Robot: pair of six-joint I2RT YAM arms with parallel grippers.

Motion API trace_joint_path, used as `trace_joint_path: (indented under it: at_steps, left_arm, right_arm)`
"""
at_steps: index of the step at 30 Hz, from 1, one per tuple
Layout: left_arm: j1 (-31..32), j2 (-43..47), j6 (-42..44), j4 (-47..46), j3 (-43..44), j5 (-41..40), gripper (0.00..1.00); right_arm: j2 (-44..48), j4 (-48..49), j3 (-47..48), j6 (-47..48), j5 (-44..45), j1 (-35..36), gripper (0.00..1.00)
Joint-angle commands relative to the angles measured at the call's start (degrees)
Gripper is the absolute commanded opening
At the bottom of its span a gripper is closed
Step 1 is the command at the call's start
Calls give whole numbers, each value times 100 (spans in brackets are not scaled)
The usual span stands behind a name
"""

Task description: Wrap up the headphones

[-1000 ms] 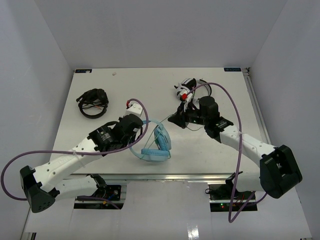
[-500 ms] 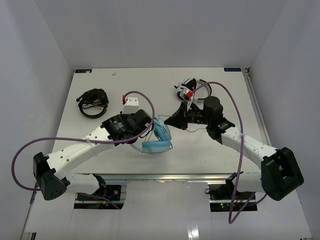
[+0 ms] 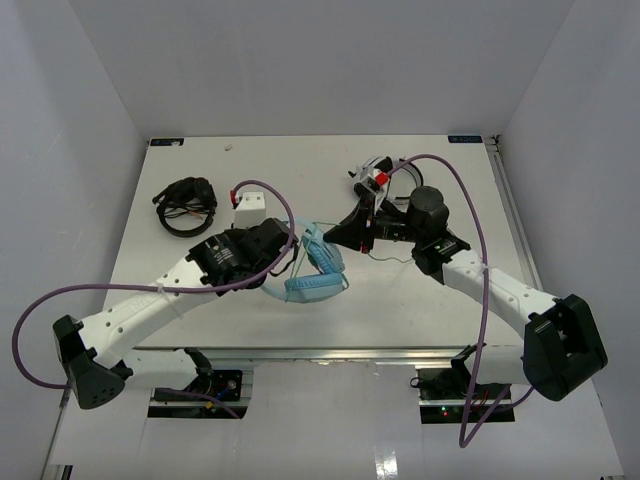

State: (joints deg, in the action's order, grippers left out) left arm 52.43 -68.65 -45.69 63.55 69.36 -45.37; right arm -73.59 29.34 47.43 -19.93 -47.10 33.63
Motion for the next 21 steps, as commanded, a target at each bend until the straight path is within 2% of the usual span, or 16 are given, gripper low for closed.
trace_joint_path:
  at_steps: [1,7,10,14,21]
  left_arm:
    - [-111,-93,-575,-505,-116,-321,0]
    - [-121,-397,-755,-692,27,-337,0]
    - [-191,-531,-725,-903,129,-181,0]
    - [-279,-648,-543,-1271,178,151,0]
    - [-837,-614,-414,-1849,156,801,0]
  right_arm:
    - [73,266,407,-302,-476,187,8]
    - [84,326,278,-374,-509,445,11]
    - [170,655,4,-476,-431,563,14]
    - [233,640,-167,-473,-247,670,14]
    - [248,542,-243,-366,47,904,14]
